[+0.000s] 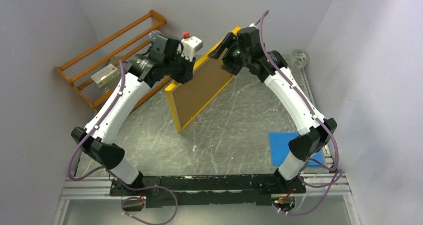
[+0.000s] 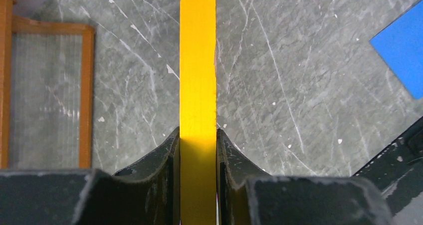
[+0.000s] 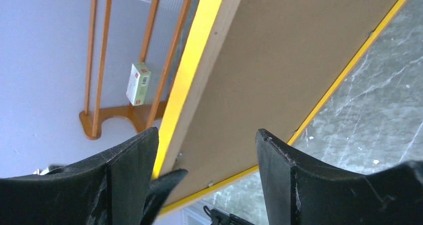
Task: Put the photo into the frame
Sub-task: Turn over the photo frame at the center of the board.
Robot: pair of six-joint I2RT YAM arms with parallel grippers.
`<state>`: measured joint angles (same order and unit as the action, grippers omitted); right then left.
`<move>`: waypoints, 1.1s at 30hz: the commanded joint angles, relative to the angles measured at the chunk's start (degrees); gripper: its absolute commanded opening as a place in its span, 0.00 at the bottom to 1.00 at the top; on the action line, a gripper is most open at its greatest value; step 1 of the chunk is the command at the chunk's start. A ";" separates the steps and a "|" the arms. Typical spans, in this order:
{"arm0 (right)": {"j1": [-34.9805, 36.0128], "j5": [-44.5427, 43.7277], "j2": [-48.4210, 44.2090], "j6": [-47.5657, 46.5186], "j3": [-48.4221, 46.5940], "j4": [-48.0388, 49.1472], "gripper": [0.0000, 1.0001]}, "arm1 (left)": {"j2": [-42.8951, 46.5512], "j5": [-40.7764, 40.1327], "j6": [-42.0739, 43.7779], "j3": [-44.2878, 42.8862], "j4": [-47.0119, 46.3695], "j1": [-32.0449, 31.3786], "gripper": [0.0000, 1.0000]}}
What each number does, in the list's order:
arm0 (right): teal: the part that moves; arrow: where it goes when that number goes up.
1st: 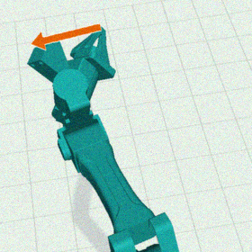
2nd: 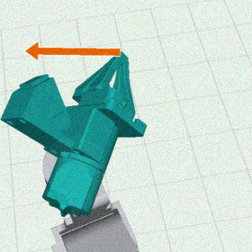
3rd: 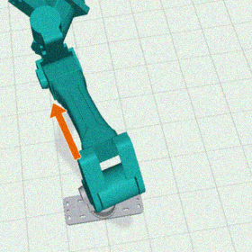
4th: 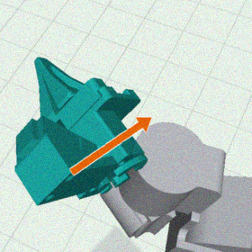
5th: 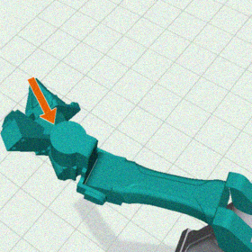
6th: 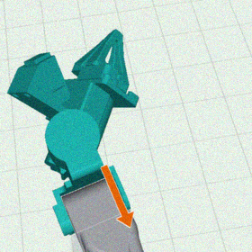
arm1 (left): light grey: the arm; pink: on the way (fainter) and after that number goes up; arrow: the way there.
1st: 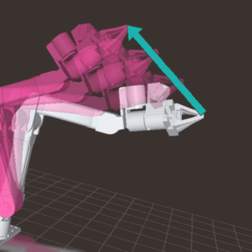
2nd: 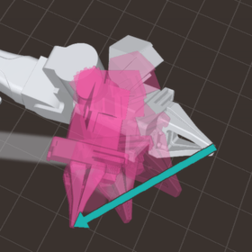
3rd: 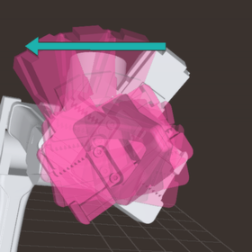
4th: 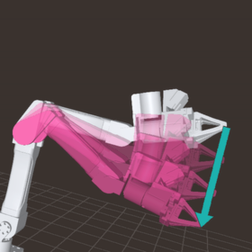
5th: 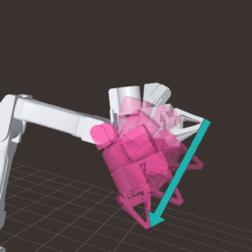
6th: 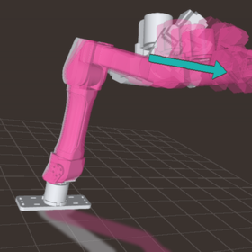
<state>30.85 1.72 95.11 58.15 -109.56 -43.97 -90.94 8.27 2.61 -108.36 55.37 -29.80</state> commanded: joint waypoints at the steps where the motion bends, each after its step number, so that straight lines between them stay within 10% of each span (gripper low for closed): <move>1: -0.03 0.72 0.56 4.60 -2.61 -0.45 0.75 | 1.77 -11.77 4.76 -2.20 -3.51 -5.37 0.03; 12: -1.30 1.63 2.84 4.72 -5.35 -7.25 0.66 | 0.72 -16.21 9.07 -1.43 -1.19 -15.30 0.06; 26: -9.45 7.53 -10.96 -0.18 12.58 -5.89 0.21 | 5.34 6.43 9.57 6.61 -8.01 -15.47 0.90; 33: -15.67 17.51 -16.82 -10.94 26.58 7.02 0.04 | 7.97 17.53 2.85 9.62 -19.03 -15.38 0.94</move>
<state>18.28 14.11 82.32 57.14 -87.88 -48.88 -86.54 18.17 9.69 -100.05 46.22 -45.25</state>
